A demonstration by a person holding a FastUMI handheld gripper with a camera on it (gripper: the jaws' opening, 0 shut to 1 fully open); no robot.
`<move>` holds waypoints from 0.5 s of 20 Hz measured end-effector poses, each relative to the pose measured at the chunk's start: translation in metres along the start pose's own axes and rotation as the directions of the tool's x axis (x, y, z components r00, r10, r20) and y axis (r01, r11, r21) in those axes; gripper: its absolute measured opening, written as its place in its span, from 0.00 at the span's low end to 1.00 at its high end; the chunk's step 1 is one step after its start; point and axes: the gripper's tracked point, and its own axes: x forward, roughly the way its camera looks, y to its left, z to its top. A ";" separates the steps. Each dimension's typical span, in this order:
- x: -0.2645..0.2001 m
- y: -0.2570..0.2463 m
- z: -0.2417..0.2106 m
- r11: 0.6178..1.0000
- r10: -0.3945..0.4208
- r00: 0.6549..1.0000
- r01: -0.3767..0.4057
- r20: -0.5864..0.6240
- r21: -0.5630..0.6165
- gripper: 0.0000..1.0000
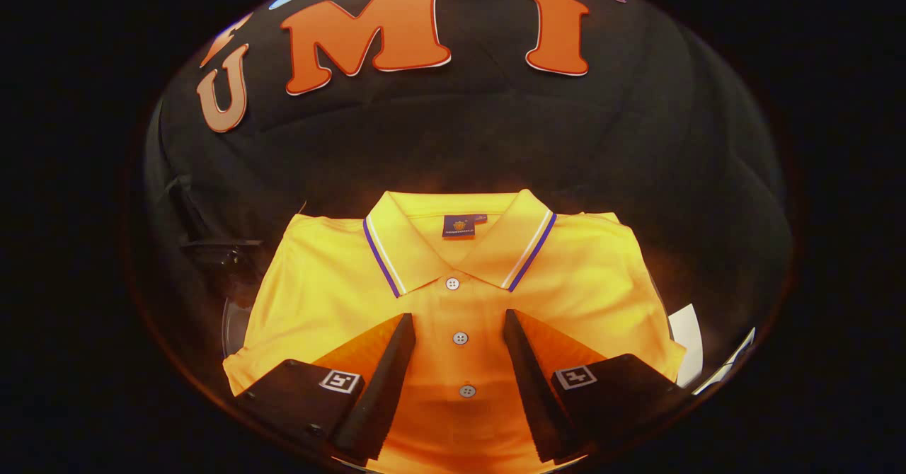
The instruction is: Put the clothes into the washing machine and then close the washing machine lid.
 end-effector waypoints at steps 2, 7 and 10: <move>-0.001 0.003 0.000 1.000 0.016 0.999 -0.016 -0.031 0.002 0.74; -0.002 0.003 -0.002 1.000 0.011 0.992 -0.012 -0.129 -0.006 0.45; -0.001 0.007 -0.002 1.000 -0.011 0.986 0.006 -0.167 -0.030 0.34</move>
